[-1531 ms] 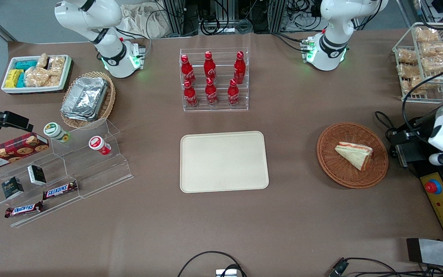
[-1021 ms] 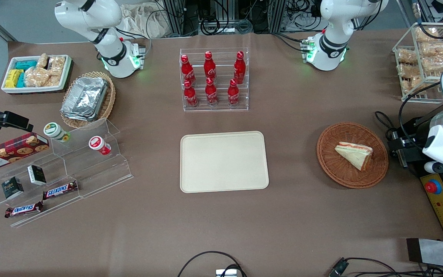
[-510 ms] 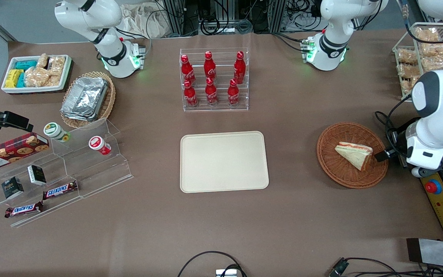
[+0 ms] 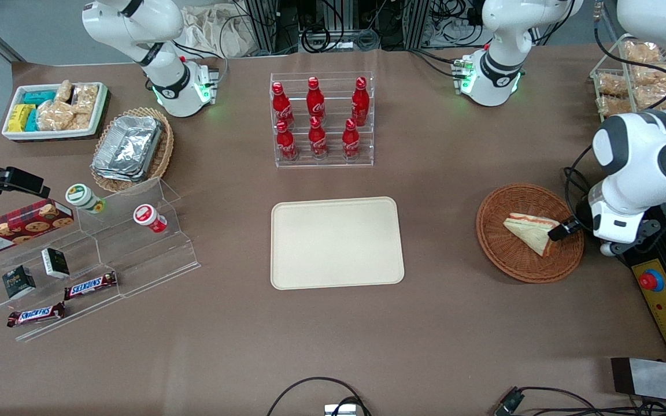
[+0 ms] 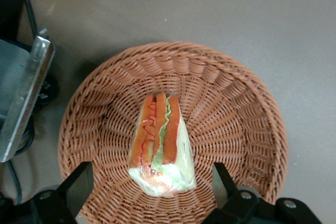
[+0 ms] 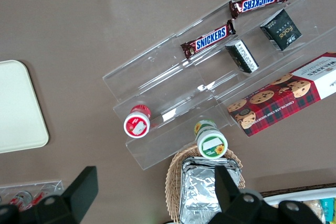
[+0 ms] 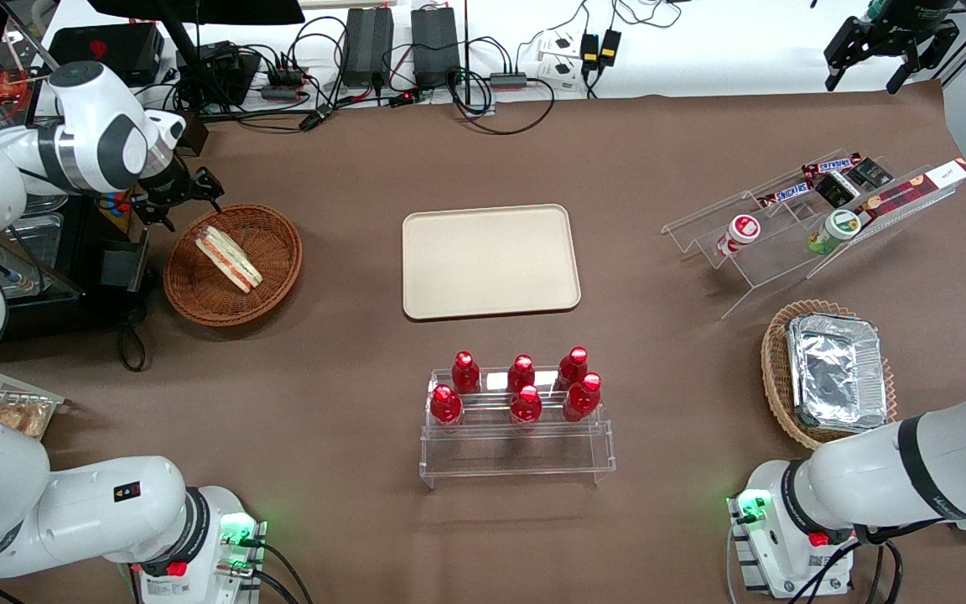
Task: Place sandwich from basket to tray
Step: 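Lower the open left gripper around the sandwich and close it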
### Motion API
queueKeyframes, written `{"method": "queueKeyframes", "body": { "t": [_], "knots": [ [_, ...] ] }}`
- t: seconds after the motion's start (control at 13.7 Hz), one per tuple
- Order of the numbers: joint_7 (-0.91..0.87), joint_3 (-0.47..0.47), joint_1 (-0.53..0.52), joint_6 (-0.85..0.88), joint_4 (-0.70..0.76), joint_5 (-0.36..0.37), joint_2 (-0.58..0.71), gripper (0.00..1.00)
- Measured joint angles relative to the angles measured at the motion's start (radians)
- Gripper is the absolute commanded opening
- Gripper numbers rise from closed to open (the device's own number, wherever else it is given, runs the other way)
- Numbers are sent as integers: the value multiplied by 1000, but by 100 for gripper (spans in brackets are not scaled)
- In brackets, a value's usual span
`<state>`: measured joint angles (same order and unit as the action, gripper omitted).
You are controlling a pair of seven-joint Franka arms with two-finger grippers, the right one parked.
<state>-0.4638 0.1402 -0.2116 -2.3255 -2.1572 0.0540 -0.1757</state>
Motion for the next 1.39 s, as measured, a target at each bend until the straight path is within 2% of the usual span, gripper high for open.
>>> {"method": "queueKeyframes", "body": {
  "t": [0.88, 1.02, 1.17, 1.31, 1.39],
  "knots": [
    [0, 0, -21, -53, -35, 0, -77, 100],
    [0, 1, -21, -53, -36, 0, -88, 96],
    [0, 1, -21, -53, -37, 0, -98, 79],
    [0, 4, -21, -53, -37, 0, -103, 48],
    [0, 6, -21, -51, -37, 0, -103, 28]
  ]
}}
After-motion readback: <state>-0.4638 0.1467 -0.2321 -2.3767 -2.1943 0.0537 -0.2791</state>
